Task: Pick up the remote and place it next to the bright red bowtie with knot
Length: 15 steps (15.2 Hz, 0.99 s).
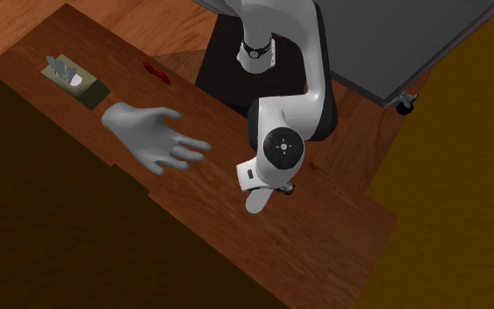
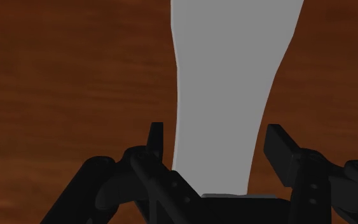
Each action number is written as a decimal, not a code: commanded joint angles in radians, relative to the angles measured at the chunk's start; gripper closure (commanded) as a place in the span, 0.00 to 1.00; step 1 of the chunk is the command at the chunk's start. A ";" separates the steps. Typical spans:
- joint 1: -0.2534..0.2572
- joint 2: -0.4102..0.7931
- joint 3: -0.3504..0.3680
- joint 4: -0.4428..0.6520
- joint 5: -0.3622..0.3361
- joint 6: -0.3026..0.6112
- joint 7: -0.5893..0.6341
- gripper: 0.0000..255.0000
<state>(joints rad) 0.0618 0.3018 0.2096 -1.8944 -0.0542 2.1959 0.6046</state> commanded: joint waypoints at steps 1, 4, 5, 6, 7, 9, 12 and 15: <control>0.000 -0.014 0.002 0.010 0.004 -0.024 -0.001 1.00; -0.002 -0.032 0.003 0.027 0.009 -0.059 -0.004 1.00; -0.002 -0.038 0.004 0.034 0.010 -0.071 -0.004 1.00; -0.002 -0.043 0.004 0.040 0.012 -0.082 -0.005 1.00; -0.003 -0.048 0.005 0.047 0.013 -0.094 -0.006 1.00; -0.003 -0.058 0.006 0.061 0.016 -0.118 -0.007 1.00; -0.004 -0.072 0.007 0.085 0.019 -0.155 -0.009 1.00; -0.004 -0.084 0.008 0.110 0.023 -0.192 -0.011 1.00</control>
<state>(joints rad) 0.0571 0.2244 0.2164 -1.7915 -0.0332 2.0173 0.5931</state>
